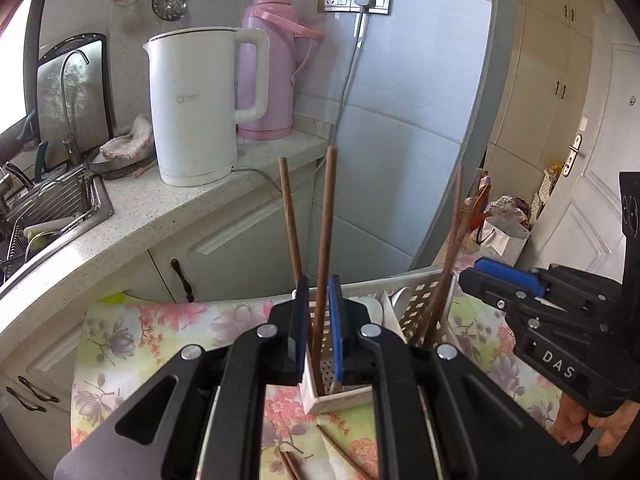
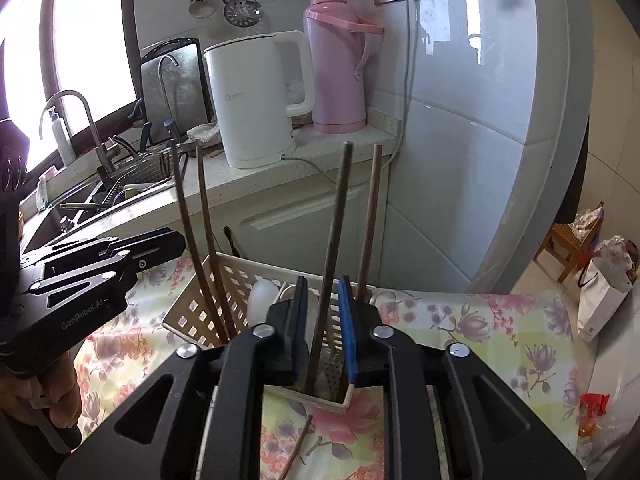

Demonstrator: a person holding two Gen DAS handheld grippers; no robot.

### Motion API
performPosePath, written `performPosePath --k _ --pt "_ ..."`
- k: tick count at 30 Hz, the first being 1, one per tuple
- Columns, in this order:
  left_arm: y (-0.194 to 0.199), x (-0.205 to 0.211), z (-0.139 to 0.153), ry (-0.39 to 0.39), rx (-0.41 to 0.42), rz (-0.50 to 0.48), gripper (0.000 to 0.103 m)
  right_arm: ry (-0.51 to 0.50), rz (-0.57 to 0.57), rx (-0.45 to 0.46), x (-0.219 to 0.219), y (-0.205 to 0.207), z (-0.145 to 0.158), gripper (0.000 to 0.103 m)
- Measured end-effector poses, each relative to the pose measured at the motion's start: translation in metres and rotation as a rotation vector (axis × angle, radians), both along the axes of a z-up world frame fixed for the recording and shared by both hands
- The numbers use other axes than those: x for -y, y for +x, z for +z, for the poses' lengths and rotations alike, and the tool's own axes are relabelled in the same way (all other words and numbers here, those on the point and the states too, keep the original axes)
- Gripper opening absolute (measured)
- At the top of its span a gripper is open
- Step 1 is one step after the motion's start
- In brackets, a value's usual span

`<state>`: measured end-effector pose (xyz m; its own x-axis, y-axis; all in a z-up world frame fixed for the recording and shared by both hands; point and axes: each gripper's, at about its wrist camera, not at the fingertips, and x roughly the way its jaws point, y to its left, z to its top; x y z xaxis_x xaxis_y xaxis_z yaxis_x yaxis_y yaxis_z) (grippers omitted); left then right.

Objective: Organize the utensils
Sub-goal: 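Lower both chopsticks into the basket and open both tools, then lower the left tool onto a brown chopstick while the right tool grasps another chopstick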

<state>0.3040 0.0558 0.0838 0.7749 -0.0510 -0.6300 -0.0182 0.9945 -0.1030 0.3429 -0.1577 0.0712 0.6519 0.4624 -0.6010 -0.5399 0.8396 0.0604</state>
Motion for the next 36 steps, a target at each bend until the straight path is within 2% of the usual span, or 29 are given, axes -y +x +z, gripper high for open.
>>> performPosePath --k 2,6,8,10,14,18,22,26,32,36 --pt "-0.002 0.000 -0.001 -0.001 0.004 0.003 0.017 0.004 -0.007 0.002 0.004 0.000 0.000 0.039" --pt "-0.012 -0.006 -0.001 -0.020 0.019 0.012 0.017 0.008 -0.036 0.009 0.019 -0.005 -0.002 0.039" --pt "-0.021 -0.009 0.000 -0.029 0.033 0.020 0.021 0.011 -0.052 0.010 0.030 -0.012 -0.007 0.039" --pt "-0.031 -0.014 0.000 -0.044 0.043 0.029 0.025 0.018 -0.066 0.000 0.040 -0.019 -0.016 0.043" --pt "-0.059 -0.021 -0.017 -0.038 0.039 0.060 0.026 0.031 -0.085 -0.050 0.059 -0.040 -0.049 0.047" --pt "-0.094 -0.031 -0.056 -0.072 -0.017 0.099 0.026 0.035 -0.089 -0.140 0.069 -0.070 -0.098 0.048" --pt "-0.128 -0.035 -0.107 -0.130 -0.107 0.125 0.025 0.048 -0.074 -0.234 0.067 -0.093 -0.134 0.048" --pt "-0.144 -0.029 -0.141 -0.183 -0.191 0.101 0.023 0.027 -0.036 -0.262 0.052 -0.102 -0.145 0.048" --pt "-0.142 -0.022 -0.157 -0.172 -0.238 0.094 0.014 0.002 0.003 -0.267 0.033 -0.107 -0.150 0.048" --pt "-0.140 -0.016 -0.165 -0.170 -0.264 0.083 0.014 -0.004 0.008 -0.278 0.033 -0.106 -0.153 0.048"
